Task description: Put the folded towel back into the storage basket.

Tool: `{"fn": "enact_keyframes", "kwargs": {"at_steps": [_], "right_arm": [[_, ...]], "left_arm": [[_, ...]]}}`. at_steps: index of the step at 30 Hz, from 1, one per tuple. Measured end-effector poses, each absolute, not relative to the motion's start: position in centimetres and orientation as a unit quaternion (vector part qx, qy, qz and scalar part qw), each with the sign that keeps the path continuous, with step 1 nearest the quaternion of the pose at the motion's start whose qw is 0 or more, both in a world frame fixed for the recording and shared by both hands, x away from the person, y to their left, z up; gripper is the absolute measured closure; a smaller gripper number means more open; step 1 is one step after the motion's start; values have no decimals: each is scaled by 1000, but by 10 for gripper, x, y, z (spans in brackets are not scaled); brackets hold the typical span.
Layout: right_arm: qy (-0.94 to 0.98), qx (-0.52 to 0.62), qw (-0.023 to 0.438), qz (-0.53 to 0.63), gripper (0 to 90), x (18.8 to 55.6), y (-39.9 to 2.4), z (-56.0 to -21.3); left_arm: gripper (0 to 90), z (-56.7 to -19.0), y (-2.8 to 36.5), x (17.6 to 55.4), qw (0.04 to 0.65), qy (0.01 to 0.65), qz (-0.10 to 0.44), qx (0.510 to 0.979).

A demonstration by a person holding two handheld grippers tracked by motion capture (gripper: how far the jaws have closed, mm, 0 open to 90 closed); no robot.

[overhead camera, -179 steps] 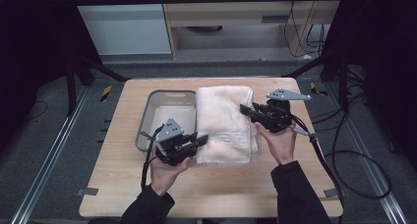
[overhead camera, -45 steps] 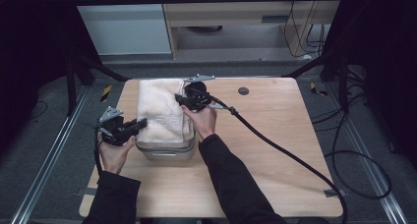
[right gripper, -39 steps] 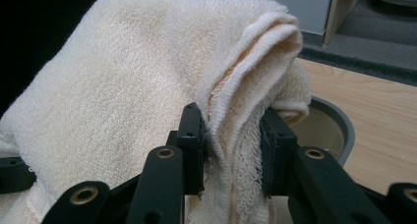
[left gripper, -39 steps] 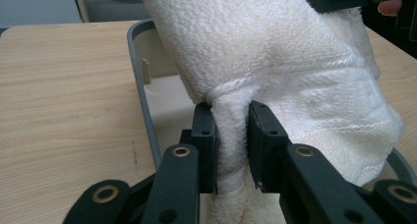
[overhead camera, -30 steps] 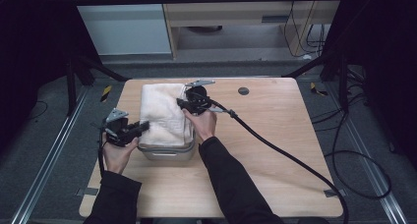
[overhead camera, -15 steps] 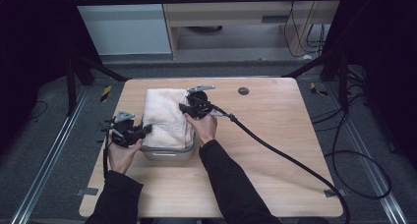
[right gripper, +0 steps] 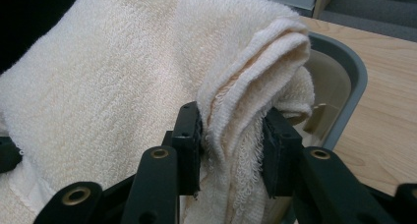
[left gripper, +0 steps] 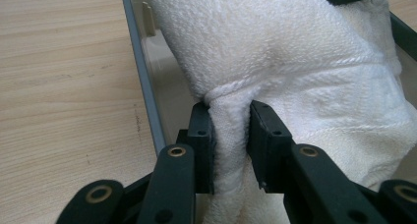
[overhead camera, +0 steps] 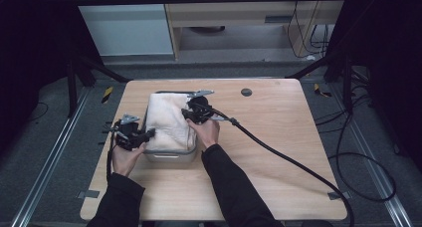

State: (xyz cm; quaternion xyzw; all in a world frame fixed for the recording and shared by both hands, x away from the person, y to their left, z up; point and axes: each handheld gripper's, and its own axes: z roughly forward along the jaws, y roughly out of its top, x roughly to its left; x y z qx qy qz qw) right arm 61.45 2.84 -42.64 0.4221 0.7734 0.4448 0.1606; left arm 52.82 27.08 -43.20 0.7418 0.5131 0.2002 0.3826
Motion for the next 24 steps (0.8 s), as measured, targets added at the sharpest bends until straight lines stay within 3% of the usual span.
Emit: {"fn": "enact_keyframes", "kwargs": {"at_steps": [6,17,24], "right_arm": [[782,414,168,435,606,614,28,-428],[784,394,190,441,566,610,25,-417],[779,390,182,456,460,604,15,-406]], "left_arm": [[642,-430,272,527,389,521,202,732],[611,-410,277,516,431,515,221,707],[570,-405,268,509,429,498,242,714]]}}
